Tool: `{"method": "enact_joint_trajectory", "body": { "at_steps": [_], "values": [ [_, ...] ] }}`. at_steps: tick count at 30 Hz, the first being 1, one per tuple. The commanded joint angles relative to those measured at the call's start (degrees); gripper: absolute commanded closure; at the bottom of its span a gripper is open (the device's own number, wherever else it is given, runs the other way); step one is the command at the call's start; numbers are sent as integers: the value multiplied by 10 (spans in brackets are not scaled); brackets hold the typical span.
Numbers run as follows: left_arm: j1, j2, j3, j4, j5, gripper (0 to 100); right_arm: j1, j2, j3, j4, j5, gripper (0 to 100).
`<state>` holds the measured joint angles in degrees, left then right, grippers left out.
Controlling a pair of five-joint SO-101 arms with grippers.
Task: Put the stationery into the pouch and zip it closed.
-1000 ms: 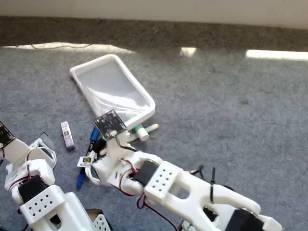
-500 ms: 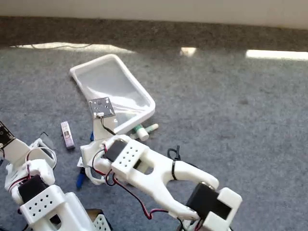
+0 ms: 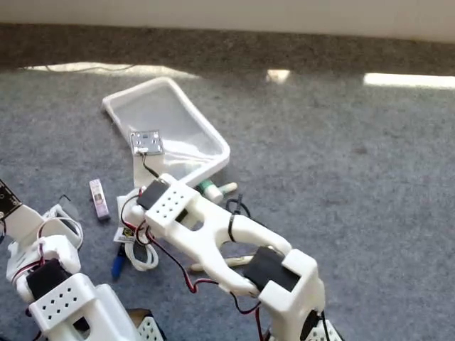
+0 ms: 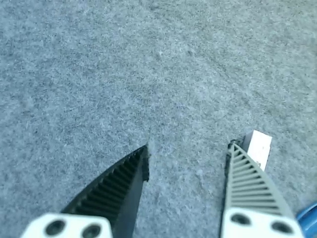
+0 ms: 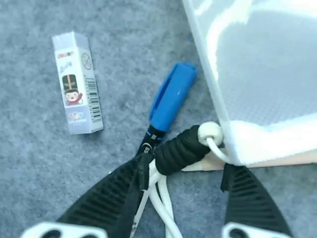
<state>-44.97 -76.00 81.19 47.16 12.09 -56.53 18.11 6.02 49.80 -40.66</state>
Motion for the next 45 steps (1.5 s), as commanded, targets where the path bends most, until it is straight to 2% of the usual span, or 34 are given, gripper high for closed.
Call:
{"method": "enact_joint_trajectory", "body": {
  "at_steps": [1,4,10,15,20,22,24,31,35,41,45],
  "values": [
    [-1,-5,-28,-1,9,758,15,7,-28,2,-6,761],
    [0,-5,-28,-1,9,758,15,22,-29,2,-7,766],
    [0,-5,-28,-1,9,758,16,28,-27,3,-4,892],
    [0,-5,-27,-1,8,758,17,27,-25,5,-4,935],
    [0,-5,-27,-1,8,758,23,19,-51,74,3,980],
    [0,-4,-27,-1,8,758,23,5,-67,97,45,988],
    [0,-4,-27,-1,8,758,25,-11,-75,116,79,990],
    [0,-4,-27,-1,8,758,30,-23,-74,124,88,993],
    [0,-5,-22,-1,8,758,29,2,-77,121,132,991],
    [0,-5,-20,-1,8,758,29,51,-80,124,135,849],
    [0,-5,-20,-1,8,758,17,48,-80,121,134,845]
  ]
}}
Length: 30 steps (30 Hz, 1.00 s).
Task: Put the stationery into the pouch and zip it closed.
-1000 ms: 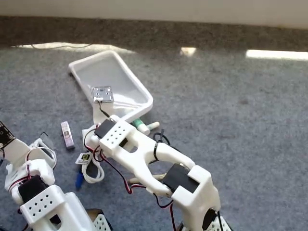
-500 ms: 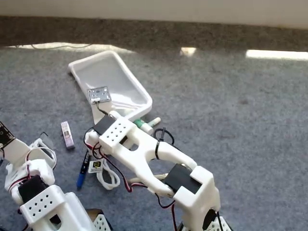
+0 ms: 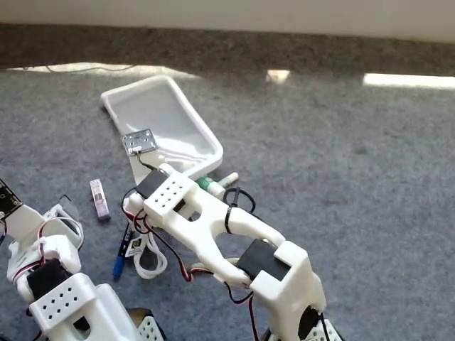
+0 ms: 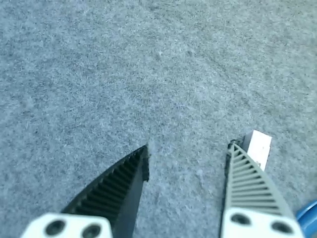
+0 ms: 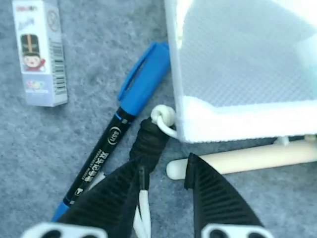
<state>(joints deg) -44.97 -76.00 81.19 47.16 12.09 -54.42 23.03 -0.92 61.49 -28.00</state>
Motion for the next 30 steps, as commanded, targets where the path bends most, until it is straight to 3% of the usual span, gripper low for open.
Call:
{"method": "enact_joint_trajectory", "body": {
  "at_steps": [1,5,14,21,24,27,30],
  "values": [
    [0,-5,-20,-1,8,758,-7,0,-10,4,-2,845],
    [0,-5,-20,-1,8,758,-25,7,-11,3,-39,844],
    [0,-5,-19,-1,8,758,-29,84,-80,14,-36,846],
    [0,-5,-19,-1,7,758,-29,98,-123,81,-36,848],
    [0,-5,-19,-1,7,758,-26,97,-125,89,-35,902],
    [0,-5,-19,-1,7,758,-26,94,-125,90,5,998],
    [0,-5,-19,-1,7,758,-29,80,-126,107,57,993]
  ]
}}
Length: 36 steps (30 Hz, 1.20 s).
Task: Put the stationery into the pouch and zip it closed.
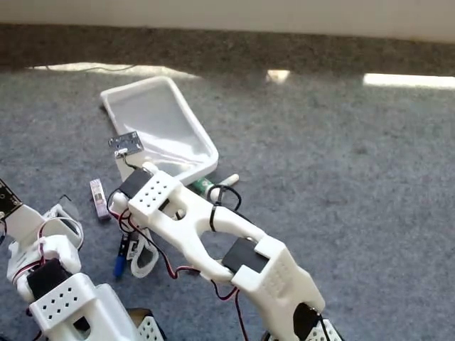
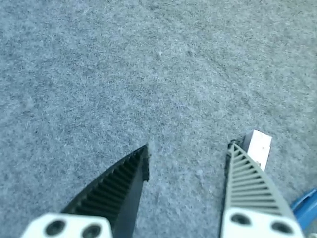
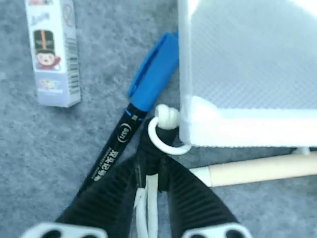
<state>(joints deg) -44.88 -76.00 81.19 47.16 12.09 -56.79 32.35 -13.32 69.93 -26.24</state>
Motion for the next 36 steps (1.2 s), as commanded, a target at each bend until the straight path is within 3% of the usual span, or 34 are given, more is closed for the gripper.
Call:
{"method": "enact_joint_trajectory", "body": {
  "at_steps": [1,10,16,26,36],
  "values": [
    [0,-5,-19,-1,7,758,-5,-23,-1,24,46,994],
    [0,-5,-19,-1,7,758,36,-109,4,51,59,994],
    [0,-5,-19,-1,7,758,23,-125,4,75,97,994],
    [0,-5,-19,-1,7,758,-1,-43,-6,16,36,860],
    [0,-5,-19,-2,7,758,-11,42,-96,22,33,855]
  ]
}}
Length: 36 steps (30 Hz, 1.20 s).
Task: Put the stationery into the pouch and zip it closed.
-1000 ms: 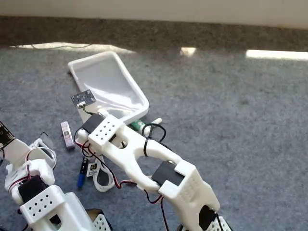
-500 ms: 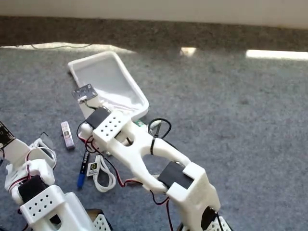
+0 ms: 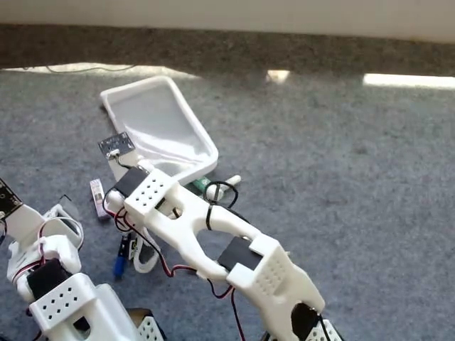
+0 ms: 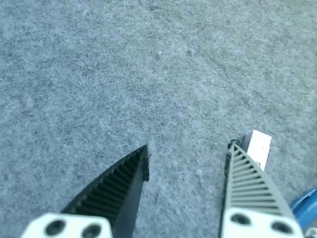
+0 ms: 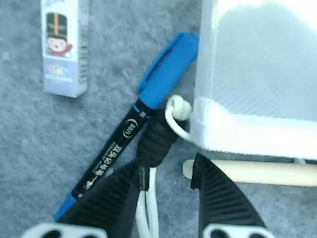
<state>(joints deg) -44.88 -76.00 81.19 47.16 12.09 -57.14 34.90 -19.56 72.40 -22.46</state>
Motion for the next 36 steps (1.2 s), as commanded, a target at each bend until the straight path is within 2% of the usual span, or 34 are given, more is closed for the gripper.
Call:
{"method": "enact_joint_trajectory", "body": {
  "at_steps": [1,9,14,17,23,28,36],
  "values": [
    [0,-5,-19,-2,7,758,-10,24,-41,-3,-5,854],
    [0,-5,-19,-2,7,758,-18,59,-55,-3,-3,860],
    [0,-5,-18,-2,7,758,-15,58,-55,0,11,998],
    [0,-5,-18,-2,7,758,-15,53,-61,38,41,995],
    [0,-5,-18,-2,7,758,-7,1,-95,133,48,994],
    [0,-5,-18,-2,7,758,-5,-48,-92,169,122,994],
    [16,-5,-17,-2,6,758,1,-109,-90,258,130,994]
  ]
}}
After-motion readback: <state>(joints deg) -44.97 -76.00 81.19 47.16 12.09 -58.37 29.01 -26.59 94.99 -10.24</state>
